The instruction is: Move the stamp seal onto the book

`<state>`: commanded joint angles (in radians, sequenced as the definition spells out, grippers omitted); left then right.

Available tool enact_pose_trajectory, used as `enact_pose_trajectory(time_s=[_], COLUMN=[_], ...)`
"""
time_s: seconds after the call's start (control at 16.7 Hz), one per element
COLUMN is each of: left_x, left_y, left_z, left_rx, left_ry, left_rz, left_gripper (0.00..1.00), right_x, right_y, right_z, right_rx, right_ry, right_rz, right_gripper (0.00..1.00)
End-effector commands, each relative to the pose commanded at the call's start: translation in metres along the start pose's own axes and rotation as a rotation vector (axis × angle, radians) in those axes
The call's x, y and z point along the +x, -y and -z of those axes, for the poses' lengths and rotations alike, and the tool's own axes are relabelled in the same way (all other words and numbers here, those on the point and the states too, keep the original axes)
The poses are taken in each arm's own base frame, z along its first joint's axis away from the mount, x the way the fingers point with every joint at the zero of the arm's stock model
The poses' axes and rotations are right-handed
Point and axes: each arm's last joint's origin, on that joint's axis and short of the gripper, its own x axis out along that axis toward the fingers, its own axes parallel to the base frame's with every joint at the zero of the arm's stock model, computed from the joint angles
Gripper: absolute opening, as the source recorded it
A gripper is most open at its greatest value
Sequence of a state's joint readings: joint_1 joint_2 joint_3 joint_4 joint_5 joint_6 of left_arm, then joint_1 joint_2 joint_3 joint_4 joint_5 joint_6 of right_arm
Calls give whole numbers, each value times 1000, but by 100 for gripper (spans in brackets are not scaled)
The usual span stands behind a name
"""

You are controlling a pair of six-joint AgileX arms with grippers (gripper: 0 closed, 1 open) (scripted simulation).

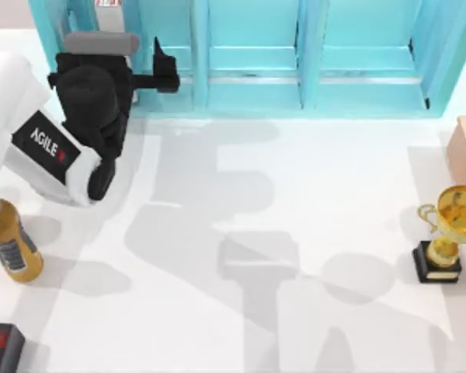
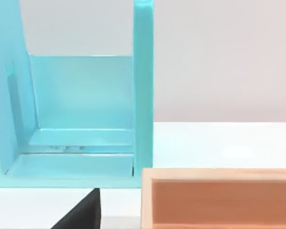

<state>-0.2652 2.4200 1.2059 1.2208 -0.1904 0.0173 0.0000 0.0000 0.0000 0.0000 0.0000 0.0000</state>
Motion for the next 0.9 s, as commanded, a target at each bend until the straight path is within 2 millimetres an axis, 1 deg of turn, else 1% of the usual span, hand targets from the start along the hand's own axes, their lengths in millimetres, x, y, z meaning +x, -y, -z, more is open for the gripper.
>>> enact_pose_trajectory(time_s=[0.72, 0.78, 0.9], left_x=[0, 0, 0], left_y=[0, 0, 0], left_z=[0, 0, 0], left_rx=[0, 0, 0], left_ry=[0, 0, 0], left_rz=[0, 0, 0], left_gripper=[2, 0, 0], right_x=[0, 0, 0], right_y=[0, 0, 0], right_z=[0, 0, 0], right_rx=[0, 0, 0], right_ry=[0, 0, 0], right_rz=[0, 0, 0], right_gripper=[100, 100, 100])
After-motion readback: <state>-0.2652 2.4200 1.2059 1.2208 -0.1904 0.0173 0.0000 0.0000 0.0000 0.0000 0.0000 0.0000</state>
